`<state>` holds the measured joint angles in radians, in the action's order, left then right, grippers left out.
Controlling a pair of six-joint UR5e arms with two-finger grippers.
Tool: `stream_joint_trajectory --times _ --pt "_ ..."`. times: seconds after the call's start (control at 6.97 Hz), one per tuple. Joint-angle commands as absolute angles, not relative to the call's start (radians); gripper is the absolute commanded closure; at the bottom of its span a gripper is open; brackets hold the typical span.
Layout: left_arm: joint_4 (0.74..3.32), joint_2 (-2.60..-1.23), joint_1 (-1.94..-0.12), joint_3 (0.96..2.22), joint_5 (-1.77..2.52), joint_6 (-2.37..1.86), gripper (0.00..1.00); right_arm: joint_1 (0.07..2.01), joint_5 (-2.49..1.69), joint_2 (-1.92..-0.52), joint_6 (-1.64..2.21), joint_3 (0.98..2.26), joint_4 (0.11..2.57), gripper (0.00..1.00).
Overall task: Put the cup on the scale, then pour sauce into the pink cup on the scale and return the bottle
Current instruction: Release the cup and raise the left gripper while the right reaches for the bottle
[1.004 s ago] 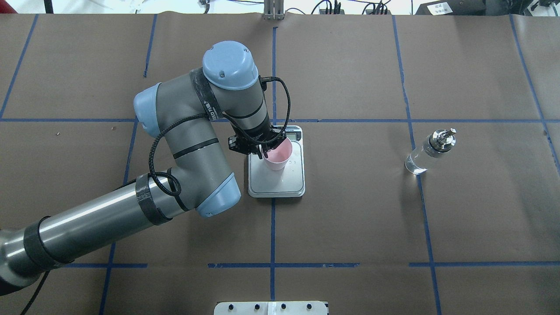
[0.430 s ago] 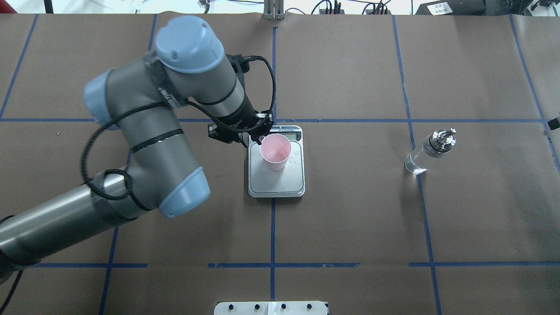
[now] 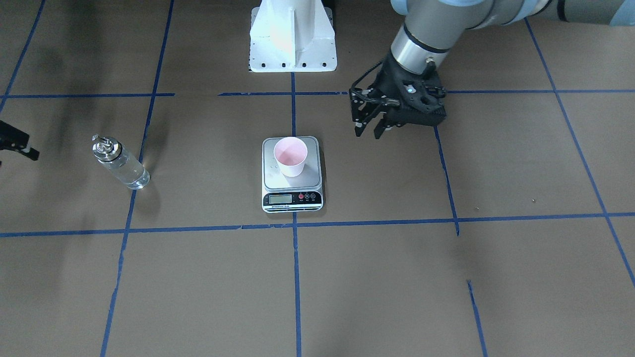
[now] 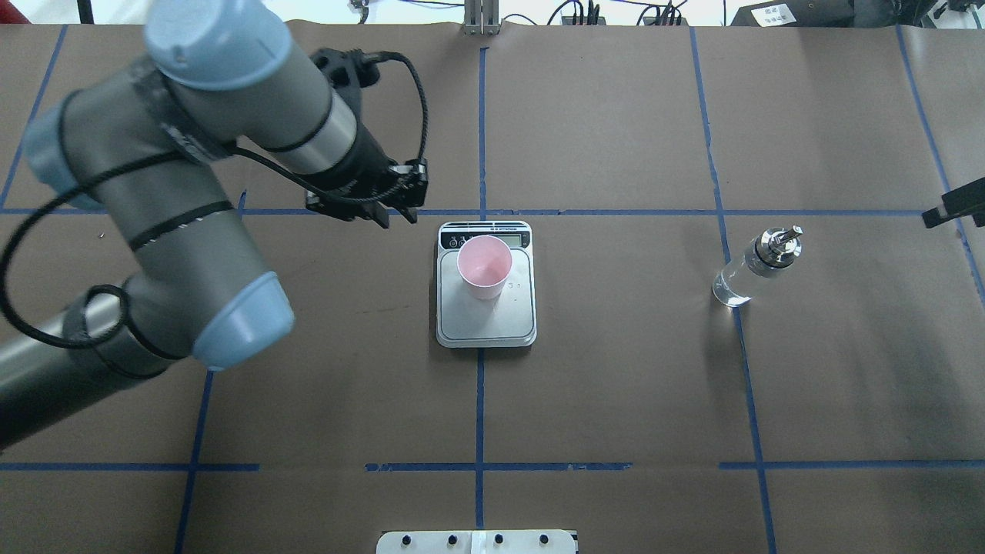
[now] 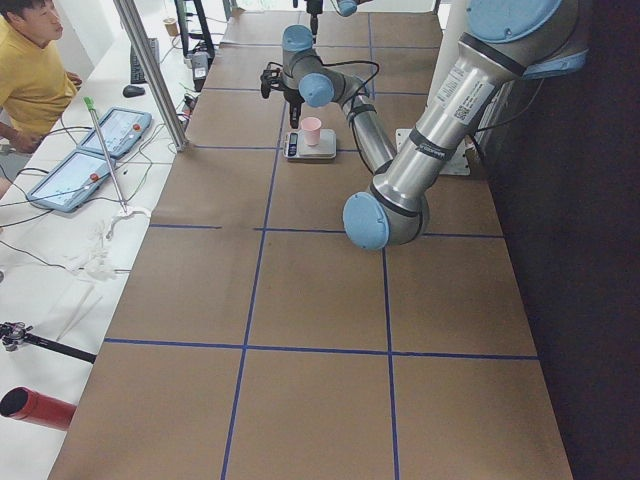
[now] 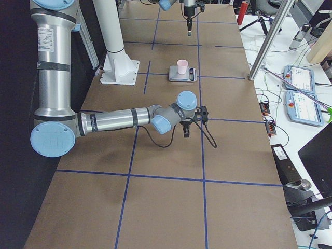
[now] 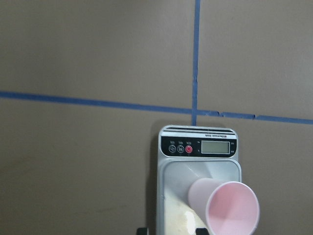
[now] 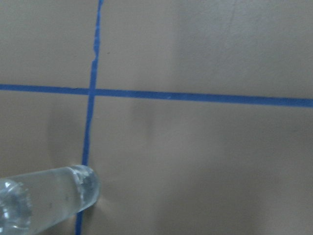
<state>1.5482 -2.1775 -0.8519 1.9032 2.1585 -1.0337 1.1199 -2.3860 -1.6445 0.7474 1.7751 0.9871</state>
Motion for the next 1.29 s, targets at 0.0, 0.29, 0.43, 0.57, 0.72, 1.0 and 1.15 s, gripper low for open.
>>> stream_joint_trajectory --times 0.0,0.29,0.43,0.57,0.72,1.0,1.15 --pt "1.551 -2.128 -0.957 1.908 2.183 -0.930 0.54 0.915 -2.280 -1.713 0.992 1.932 0.913 0.00" --pt "1.551 -2.126 -0.965 1.905 2.177 -0.930 0.54 0.719 -2.042 -1.781 1.090 2.063 0.914 0.00" --pt "1.552 -2.123 -0.985 1.907 2.172 -0.928 0.54 0.639 -1.849 -1.782 1.168 2.081 0.917 0.00" --pt "1.555 -2.088 -1.000 1.914 2.171 -0.927 0.53 0.602 -1.721 -1.773 1.187 2.083 0.917 0.00" --pt "1.549 -2.086 -1.014 1.914 2.171 -0.867 0.53 0.536 -1.557 -1.773 1.218 2.083 0.917 0.00" --pt "1.546 -2.083 -1.058 1.914 2.172 -0.848 0.53 0.361 -1.227 -1.778 1.250 2.074 0.917 0.00" --pt "1.554 -2.065 -1.057 1.914 2.171 -0.847 0.53 0.336 -1.177 -1.782 1.250 2.071 0.917 0.00"
